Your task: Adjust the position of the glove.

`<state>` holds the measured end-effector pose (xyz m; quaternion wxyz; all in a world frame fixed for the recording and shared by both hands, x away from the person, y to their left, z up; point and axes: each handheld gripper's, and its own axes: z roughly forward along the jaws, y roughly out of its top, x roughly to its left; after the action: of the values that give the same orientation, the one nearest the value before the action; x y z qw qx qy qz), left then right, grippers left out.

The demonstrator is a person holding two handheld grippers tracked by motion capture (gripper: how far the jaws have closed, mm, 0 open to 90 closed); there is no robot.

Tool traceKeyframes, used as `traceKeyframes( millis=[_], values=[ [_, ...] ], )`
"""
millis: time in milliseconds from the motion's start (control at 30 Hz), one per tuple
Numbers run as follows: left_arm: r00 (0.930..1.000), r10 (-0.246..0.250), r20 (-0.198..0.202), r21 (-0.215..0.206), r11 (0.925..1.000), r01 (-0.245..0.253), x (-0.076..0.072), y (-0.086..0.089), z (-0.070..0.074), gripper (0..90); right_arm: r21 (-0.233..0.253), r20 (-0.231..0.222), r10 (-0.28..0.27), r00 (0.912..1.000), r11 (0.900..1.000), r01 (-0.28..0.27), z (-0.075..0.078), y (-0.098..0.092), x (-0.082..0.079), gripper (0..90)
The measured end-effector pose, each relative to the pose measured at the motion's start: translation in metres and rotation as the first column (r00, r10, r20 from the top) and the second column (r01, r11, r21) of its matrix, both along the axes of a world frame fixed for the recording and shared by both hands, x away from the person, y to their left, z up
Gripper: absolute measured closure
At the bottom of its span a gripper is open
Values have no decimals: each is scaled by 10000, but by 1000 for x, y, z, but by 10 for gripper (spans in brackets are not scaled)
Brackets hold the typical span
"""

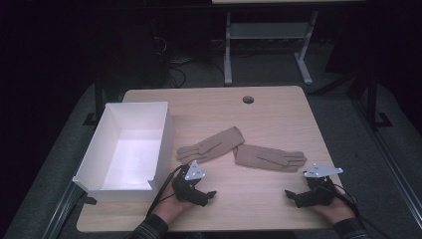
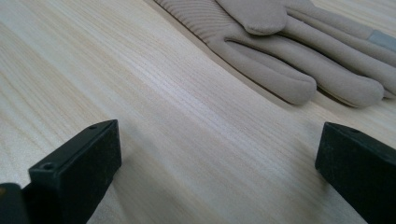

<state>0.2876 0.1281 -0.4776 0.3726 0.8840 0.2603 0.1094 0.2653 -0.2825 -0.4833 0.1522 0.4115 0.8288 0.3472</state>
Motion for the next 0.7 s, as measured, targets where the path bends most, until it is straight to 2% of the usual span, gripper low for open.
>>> traceKeyframes(
  millis=[300, 400, 500, 567, 700],
  values=[
    [10000, 15, -18, -19, 10000, -15, 0, 0, 0, 106, 1, -11, 41, 10000, 10000, -41, 0, -1, 0, 0],
    [10000, 14, -12, -7, 10000, -14, 0, 0, 0, 105, -210, -353, -76, 9993, 9998, 68, 4, 1, 1, 3],
    [10000, 11, -9, -3, 10000, -11, 0, 0, 0, 106, 234, -399, 103, 9992, 9997, -94, 11, -1, 2, 148],
    [10000, 9, -8, 1, 10000, -9, 0, 0, 0, 106, 403, -383, 93, 9992, 9992, -78, 16, -2, 2, 163],
    [10000, -5, 0, 24, 10000, 5, 0, 0, 0, 106, 649, -35, 161, 9999, 9978, -159, 23, -1, 3, 248]
  ],
)
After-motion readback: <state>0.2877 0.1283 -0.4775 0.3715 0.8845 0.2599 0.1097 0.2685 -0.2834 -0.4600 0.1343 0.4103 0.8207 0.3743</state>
